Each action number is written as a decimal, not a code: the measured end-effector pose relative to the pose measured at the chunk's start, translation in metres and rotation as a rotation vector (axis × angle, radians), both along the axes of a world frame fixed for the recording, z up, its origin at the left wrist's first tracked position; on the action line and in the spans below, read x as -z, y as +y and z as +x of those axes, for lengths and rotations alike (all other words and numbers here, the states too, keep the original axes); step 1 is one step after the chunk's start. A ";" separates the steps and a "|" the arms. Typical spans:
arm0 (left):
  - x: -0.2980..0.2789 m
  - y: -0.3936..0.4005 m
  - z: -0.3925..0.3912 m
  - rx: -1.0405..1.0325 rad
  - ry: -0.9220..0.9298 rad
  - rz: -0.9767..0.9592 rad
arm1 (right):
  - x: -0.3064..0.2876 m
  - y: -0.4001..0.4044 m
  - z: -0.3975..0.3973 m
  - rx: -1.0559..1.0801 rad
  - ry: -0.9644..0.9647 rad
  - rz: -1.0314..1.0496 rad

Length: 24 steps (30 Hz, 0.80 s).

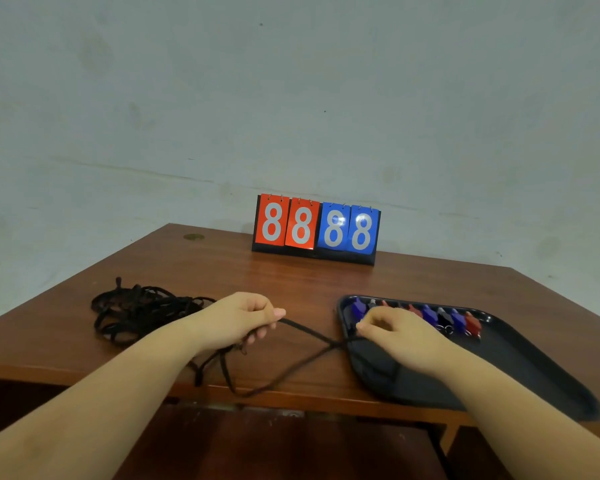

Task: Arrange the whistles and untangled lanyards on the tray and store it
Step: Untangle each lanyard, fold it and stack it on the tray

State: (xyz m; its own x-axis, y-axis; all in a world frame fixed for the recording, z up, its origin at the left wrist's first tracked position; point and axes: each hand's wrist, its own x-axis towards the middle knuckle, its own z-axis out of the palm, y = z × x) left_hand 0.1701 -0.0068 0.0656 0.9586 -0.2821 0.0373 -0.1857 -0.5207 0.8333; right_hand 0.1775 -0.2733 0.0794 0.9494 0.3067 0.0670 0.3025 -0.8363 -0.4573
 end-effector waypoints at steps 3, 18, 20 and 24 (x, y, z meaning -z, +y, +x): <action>0.001 -0.013 0.001 -0.002 -0.033 -0.039 | 0.001 0.025 -0.007 -0.064 0.020 0.220; 0.011 -0.005 -0.009 -0.057 0.039 -0.206 | -0.002 0.032 -0.008 -0.015 0.146 0.402; 0.011 -0.008 -0.012 -0.043 0.040 -0.265 | -0.001 0.028 -0.011 -0.036 0.148 0.397; 0.005 -0.021 -0.020 -0.006 0.020 -0.334 | 0.001 0.036 -0.021 -0.095 0.116 0.478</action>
State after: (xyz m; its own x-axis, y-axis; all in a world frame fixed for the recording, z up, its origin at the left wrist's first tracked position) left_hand 0.1503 -0.0280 0.0602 0.9616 -0.2522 0.1079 -0.1654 -0.2190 0.9616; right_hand 0.1566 -0.2369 0.0781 0.9283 0.3529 0.1168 0.2915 -0.4959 -0.8180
